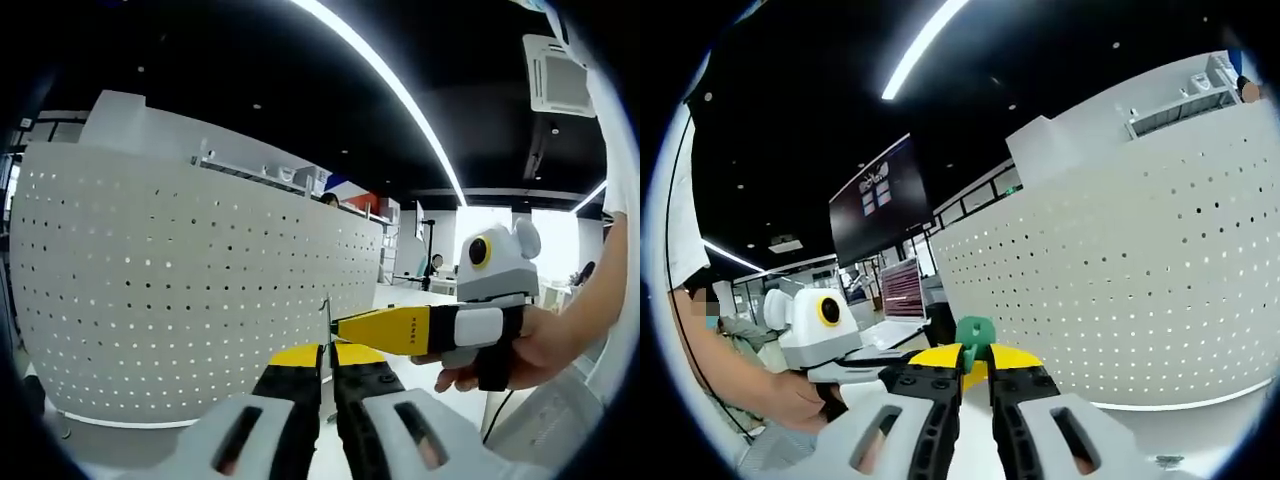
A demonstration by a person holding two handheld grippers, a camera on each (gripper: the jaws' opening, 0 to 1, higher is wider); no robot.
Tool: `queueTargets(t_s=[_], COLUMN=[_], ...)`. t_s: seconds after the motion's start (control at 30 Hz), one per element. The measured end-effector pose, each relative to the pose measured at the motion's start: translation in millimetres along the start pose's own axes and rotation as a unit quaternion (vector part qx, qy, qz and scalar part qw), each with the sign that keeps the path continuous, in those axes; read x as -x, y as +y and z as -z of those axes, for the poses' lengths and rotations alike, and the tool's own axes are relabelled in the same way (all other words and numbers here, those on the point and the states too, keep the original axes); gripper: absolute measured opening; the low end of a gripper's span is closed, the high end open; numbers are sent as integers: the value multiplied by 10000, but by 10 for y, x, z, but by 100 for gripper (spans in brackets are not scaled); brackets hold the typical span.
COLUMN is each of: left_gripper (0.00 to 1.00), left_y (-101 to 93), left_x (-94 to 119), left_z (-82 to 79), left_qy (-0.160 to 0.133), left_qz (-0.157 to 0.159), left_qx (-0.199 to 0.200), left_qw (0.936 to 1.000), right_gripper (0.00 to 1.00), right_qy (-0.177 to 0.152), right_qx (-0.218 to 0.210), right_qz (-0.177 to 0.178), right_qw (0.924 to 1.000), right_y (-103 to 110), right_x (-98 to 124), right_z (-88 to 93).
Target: Insert the hook assembly into the mounting plate slot until the hook locks in place.
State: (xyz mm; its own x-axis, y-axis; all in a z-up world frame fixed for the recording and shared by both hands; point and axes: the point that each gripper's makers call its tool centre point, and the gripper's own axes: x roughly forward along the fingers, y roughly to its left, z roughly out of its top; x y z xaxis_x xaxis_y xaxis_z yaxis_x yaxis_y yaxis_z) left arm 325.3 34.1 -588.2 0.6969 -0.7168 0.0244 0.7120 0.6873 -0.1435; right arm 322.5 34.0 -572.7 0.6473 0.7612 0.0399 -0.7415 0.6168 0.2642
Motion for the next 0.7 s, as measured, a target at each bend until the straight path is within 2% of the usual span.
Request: queueTargets(t_s=[0.7], left_gripper=[3], left_y=[-16], left_x=[-8], left_z=[17], left_qy=[82], left_qz=[-12], left_qx=[-133], left_qw=[9999], right_gripper=[1], right_qy=[48], right_qx=[223], right_qz=[172], right_qw=[9996], right_y=[-17], right_x=[17], right_z=[7])
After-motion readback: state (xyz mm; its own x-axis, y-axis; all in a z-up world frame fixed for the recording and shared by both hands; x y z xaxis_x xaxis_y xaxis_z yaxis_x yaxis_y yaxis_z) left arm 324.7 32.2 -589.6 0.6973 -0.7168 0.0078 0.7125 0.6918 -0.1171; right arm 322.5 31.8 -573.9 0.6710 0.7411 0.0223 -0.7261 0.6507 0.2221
